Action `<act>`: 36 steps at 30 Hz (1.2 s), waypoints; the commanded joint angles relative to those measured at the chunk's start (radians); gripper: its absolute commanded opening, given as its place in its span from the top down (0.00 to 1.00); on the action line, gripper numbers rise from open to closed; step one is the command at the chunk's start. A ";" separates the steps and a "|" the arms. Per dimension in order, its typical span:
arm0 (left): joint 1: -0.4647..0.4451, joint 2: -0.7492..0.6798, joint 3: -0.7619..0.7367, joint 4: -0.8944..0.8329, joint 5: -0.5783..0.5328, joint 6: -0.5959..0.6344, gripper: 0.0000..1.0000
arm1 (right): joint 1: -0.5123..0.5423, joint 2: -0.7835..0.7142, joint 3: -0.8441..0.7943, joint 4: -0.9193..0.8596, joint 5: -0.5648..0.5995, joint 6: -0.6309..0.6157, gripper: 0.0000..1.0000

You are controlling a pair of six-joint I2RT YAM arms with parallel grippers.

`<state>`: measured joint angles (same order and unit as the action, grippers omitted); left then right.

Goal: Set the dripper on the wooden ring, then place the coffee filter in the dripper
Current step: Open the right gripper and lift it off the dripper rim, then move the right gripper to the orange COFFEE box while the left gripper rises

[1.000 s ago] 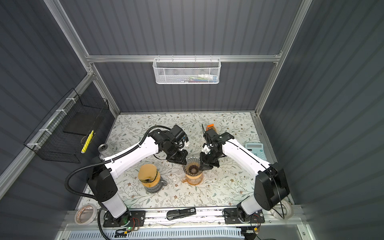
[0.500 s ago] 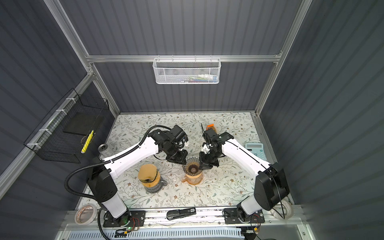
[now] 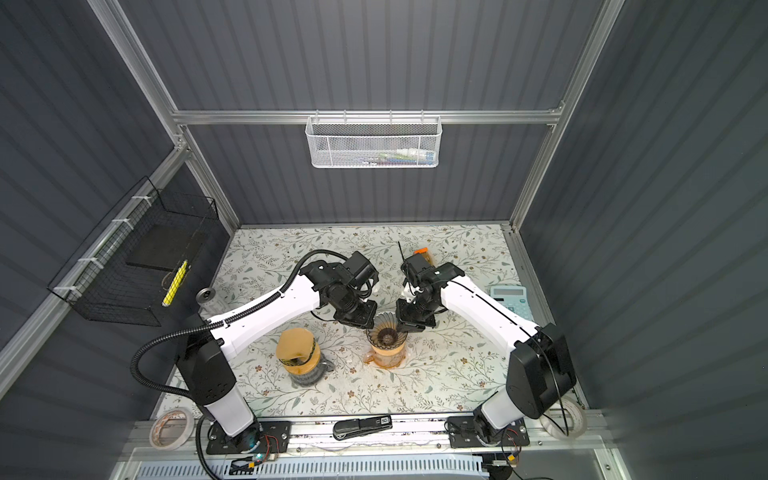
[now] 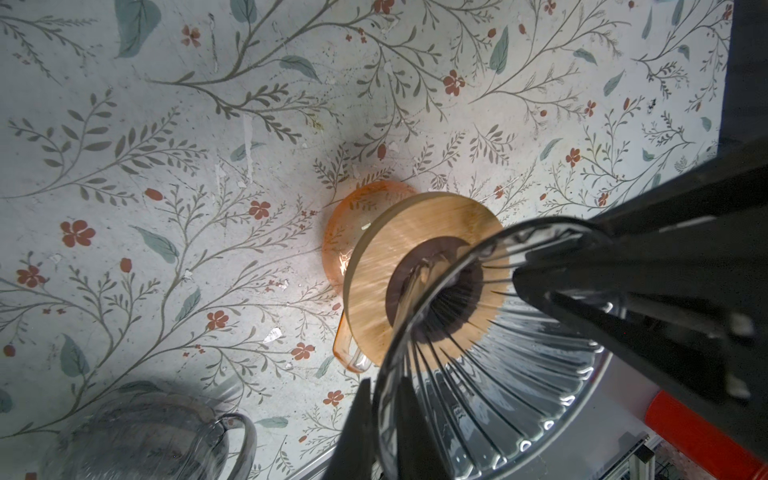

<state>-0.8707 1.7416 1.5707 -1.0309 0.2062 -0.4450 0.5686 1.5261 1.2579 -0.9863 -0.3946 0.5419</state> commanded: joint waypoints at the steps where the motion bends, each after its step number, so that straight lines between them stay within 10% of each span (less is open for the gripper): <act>1: -0.011 0.022 -0.003 -0.044 -0.028 0.020 0.80 | 0.004 -0.001 0.043 0.031 0.013 0.001 0.80; 36: -0.011 -0.124 -0.005 0.063 -0.084 -0.009 0.68 | -0.001 -0.124 0.137 -0.041 0.200 -0.008 0.70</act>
<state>-0.8768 1.6650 1.5658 -0.9836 0.1444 -0.4484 0.5701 1.4311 1.3499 -1.0039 -0.2752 0.5484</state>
